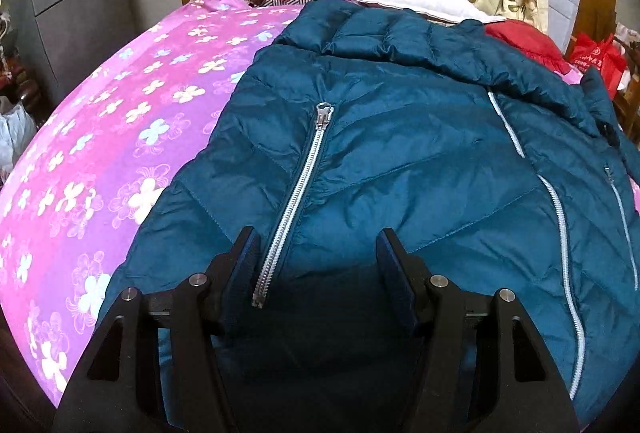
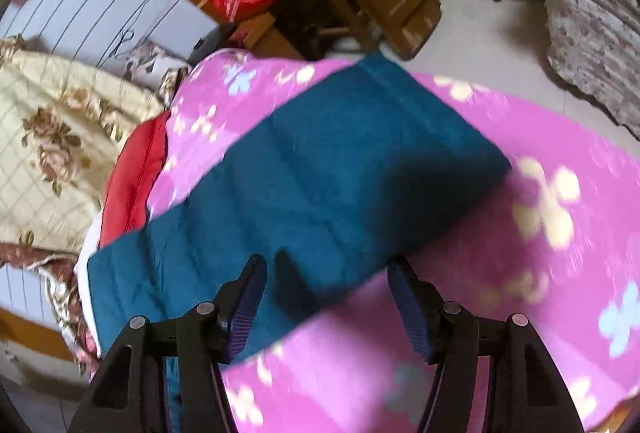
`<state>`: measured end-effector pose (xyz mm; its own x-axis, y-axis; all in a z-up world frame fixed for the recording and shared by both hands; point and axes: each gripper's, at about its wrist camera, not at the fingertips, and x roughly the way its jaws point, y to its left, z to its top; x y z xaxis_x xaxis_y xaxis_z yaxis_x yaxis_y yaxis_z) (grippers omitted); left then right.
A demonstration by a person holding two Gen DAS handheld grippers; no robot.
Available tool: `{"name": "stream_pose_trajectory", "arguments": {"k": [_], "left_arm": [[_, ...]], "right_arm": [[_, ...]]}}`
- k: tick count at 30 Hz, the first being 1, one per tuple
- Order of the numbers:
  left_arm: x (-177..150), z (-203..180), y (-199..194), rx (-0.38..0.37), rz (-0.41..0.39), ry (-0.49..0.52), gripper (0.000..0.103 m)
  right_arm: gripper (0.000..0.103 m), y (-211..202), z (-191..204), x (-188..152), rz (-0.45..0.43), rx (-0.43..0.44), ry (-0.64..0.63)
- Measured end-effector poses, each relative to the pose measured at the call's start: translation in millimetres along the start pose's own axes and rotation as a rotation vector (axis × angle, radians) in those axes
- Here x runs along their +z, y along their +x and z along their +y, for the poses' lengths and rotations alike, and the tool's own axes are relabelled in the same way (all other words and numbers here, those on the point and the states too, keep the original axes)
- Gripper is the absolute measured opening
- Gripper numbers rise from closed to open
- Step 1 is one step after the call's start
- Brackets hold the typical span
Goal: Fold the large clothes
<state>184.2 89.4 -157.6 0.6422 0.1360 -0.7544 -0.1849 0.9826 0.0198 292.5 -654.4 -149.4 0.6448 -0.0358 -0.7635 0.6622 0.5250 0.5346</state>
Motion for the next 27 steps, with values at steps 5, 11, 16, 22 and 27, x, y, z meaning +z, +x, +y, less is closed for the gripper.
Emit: {"name": "stream_pose_trajectory", "arguments": {"k": [5,11,16,22,27], "left_arm": [[0,1,5,0.007,0.009,-0.006,0.067],[-1,3,6,0.005,0.015,-0.017,0.070],[-1,4,6,-0.003,0.012,-0.020,0.070],[22,22,-22,-0.176,0.006,-0.034,0.069],[44,72,-38,-0.127,-0.112,-0.161,0.069]], "right_arm": [[0.006,0,9,13,-0.020,-0.106,-0.047],[0.004,-79,81,10,-0.163,-0.146,-0.314],[0.004,-152,174,-22,-0.249,-0.088,-0.510],[0.004,-213,315,-127,-0.295,0.037,-0.799],[0.004,-214,405,-251,-0.240,0.177,-1.011]]}}
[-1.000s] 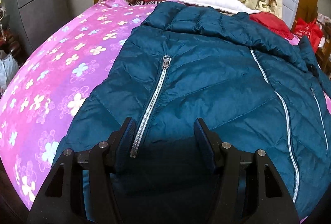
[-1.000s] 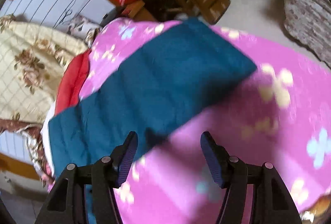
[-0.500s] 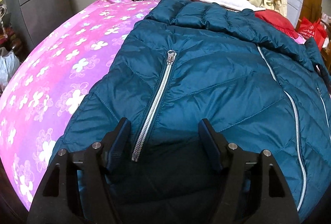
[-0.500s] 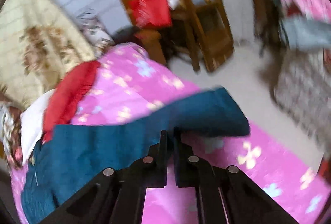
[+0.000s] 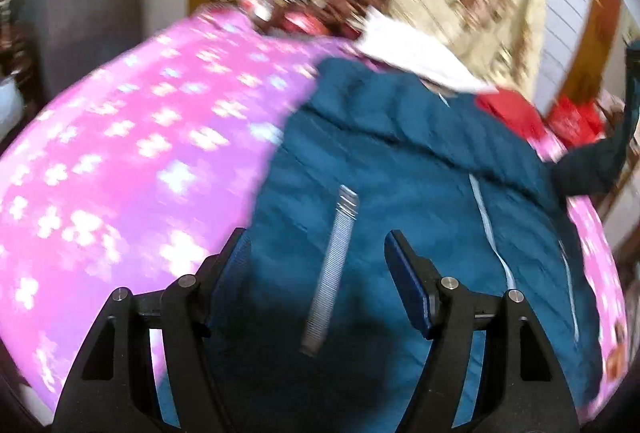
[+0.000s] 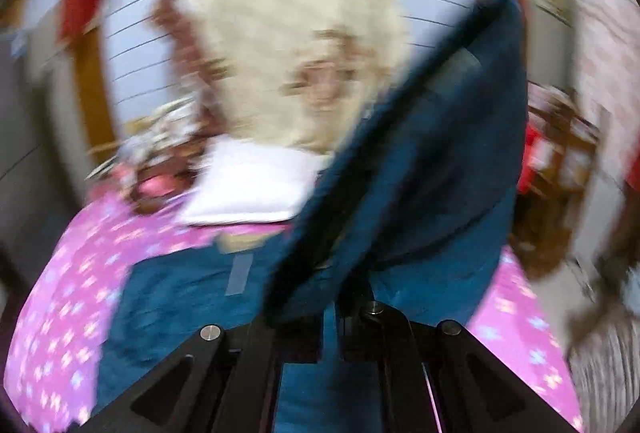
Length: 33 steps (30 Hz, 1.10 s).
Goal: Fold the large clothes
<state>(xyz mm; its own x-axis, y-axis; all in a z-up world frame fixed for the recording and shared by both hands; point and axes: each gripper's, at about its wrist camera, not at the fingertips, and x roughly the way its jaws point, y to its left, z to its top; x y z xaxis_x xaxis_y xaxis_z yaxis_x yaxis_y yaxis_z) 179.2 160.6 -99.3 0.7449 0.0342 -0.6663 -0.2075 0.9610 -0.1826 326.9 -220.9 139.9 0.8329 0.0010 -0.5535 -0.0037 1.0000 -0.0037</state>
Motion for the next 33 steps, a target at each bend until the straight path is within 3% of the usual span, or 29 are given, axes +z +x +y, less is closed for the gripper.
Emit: {"name": "stream_pose_trajectory", "arguments": {"k": [5,9,10,13,18,20,22,23,26,31,33], "left_arm": [[-2,41,2,0.088,-0.053,-0.056,0.069],[2,62,5,0.079,-0.052,-0.101,0.069],[3,66,6,0.077,-0.053,-0.110,0.069],[4,76,10,0.075,-0.045,-0.137,0.069],[2,77,14,0.076,-0.021,-0.147,0.069],[2,76,17,0.081,-0.018,-0.151,0.069],[1,74,18,0.086,-0.013,-0.144,0.069],[0,72,19,0.093,-0.012,-0.139,0.069],[-1,68,21,0.100,-0.012,-0.126,0.069],[-1,62,26,0.106,-0.003,-0.091,0.069],[-1,60,27,0.106,0.002,-0.081,0.069]], "right_arm": [[0.004,52,159,-36,0.106,0.182,-0.149],[0.004,116,225,-87,0.283,0.245,-0.166],[0.004,141,239,-106,0.362,0.265,-0.167],[0.004,179,245,-136,0.454,0.249,-0.123],[0.006,184,227,-142,0.453,0.225,-0.055],[0.015,185,215,-138,0.430,0.212,-0.045],[0.048,186,205,-141,0.415,0.207,-0.010],[0.051,188,202,-143,0.405,0.201,0.006],[0.051,194,206,-138,0.412,0.178,-0.009],[0.051,229,221,-149,0.505,0.159,-0.084],[0.051,219,215,-146,0.497,0.210,-0.058]]}}
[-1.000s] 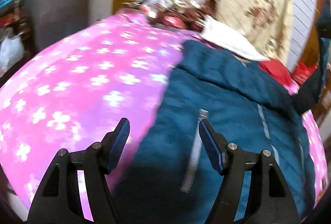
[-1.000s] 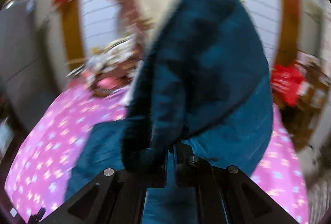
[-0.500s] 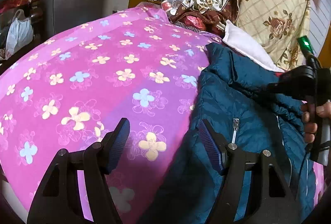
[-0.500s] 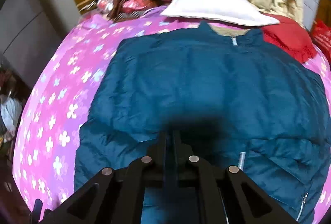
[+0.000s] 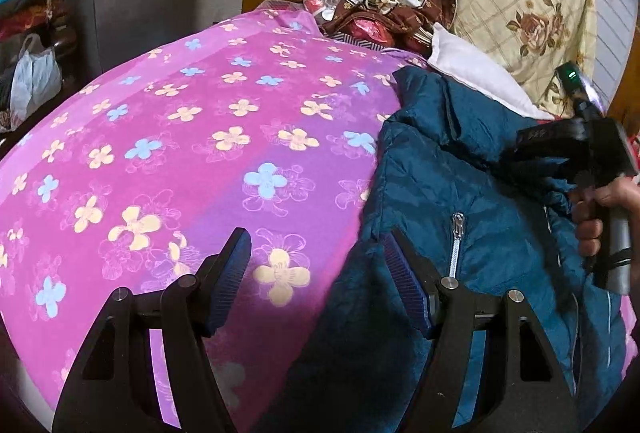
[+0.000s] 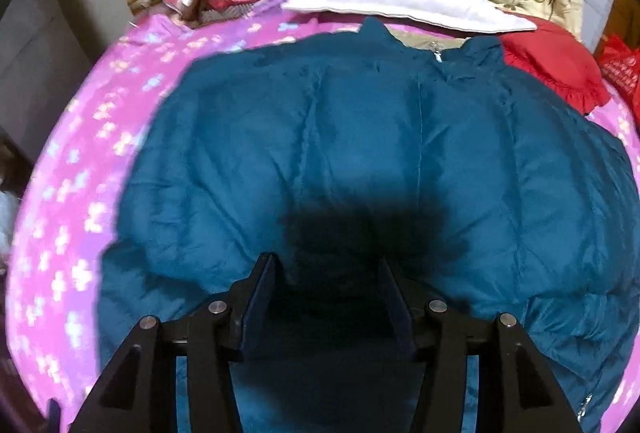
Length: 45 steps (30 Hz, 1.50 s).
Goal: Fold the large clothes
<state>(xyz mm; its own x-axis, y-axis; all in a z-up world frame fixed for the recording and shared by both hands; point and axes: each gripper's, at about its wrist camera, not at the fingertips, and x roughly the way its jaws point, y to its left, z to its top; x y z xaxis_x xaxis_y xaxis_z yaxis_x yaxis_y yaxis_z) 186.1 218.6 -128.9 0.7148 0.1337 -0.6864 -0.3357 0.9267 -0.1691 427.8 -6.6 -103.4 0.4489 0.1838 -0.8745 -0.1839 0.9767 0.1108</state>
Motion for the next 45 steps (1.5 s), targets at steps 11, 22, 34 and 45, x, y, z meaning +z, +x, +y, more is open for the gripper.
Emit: {"name": "stream_pose_trajectory", "arguments": {"k": [11,22,34,45], "left_arm": [[-6,4,-15,-0.017,0.025,0.023,0.069],[-34,22,-42,-0.060,0.095,0.014,0.069],[-22,34,11,-0.311,0.335,-0.102,0.069],[-44,28,-1,-0.545,0.409,-0.113,0.070]], "right_arm": [[0.052,-172,-184,-160,-0.105,0.049,0.201],[0.053,-207,-311,-317,-0.091,-0.013,0.402],[0.053,-151,-327,-321,-0.109,0.174,0.499],[0.055,-139,-315,-306,-0.118,0.256,0.496]]}}
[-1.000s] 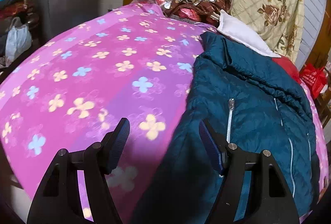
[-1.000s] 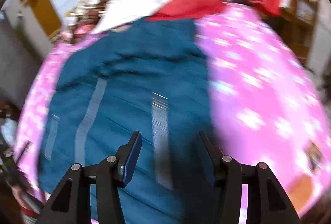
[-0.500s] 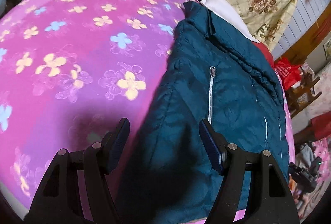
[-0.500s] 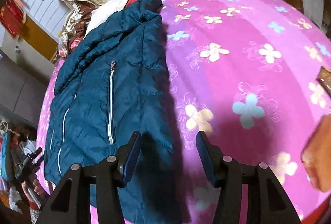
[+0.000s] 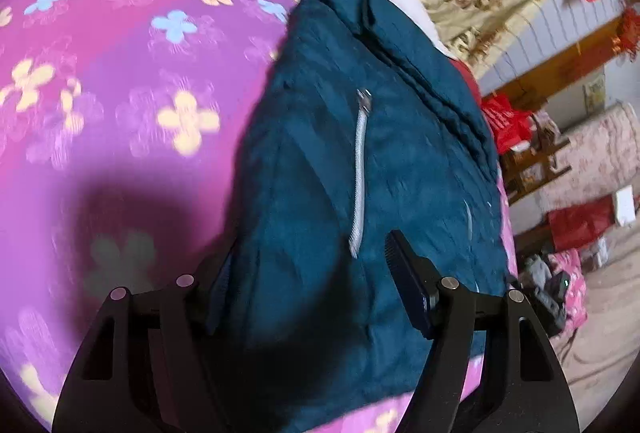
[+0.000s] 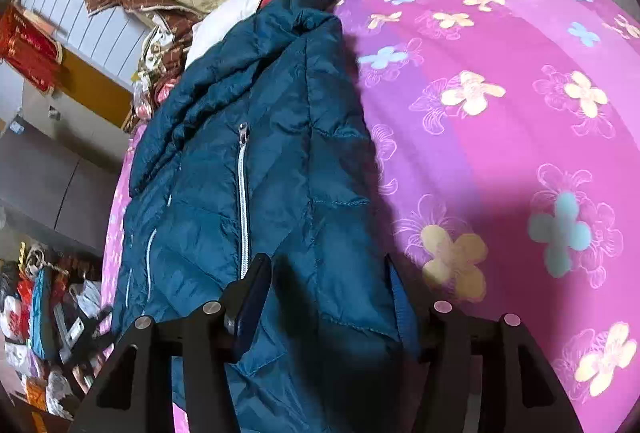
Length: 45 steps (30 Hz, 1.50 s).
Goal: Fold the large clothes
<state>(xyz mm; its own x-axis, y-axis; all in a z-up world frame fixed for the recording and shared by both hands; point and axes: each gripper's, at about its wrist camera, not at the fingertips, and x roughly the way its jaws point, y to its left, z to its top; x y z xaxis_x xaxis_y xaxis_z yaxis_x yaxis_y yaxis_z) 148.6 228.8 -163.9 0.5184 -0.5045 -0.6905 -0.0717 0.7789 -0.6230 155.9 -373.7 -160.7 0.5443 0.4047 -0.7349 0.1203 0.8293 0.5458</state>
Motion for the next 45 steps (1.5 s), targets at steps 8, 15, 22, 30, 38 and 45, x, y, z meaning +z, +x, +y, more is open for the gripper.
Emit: {"name": "stream_pose_trajectory", "arguments": {"k": [8,15,22,30,38,45], "left_arm": [[-21,-2,-8,-0.072,0.000,-0.015,0.070],[-23,2,-9,-0.208,0.017,-0.079,0.070],[-20,-6,-12,-0.276,0.007,-0.061,0.075],[-42,-34,3,-0.084,0.023,0.024,0.075],[-39,-56,-10,0.169,-0.002,0.057,0.015],[-38,-109,-88,0.180,-0.162,0.209,0.014]], "right_arm": [[0.055,-11,-17,-7,-0.020,0.016,0.063],[0.058,-13,-15,-33,0.056,0.167,0.043],[0.061,-6,-11,-57,0.099,0.321,0.088],[0.062,8,41,-77,0.093,0.214,-0.049],[0.025,4,59,-76,0.063,0.039,-0.098],[0.018,-67,61,-71,-0.041,0.105,-0.127]]}}
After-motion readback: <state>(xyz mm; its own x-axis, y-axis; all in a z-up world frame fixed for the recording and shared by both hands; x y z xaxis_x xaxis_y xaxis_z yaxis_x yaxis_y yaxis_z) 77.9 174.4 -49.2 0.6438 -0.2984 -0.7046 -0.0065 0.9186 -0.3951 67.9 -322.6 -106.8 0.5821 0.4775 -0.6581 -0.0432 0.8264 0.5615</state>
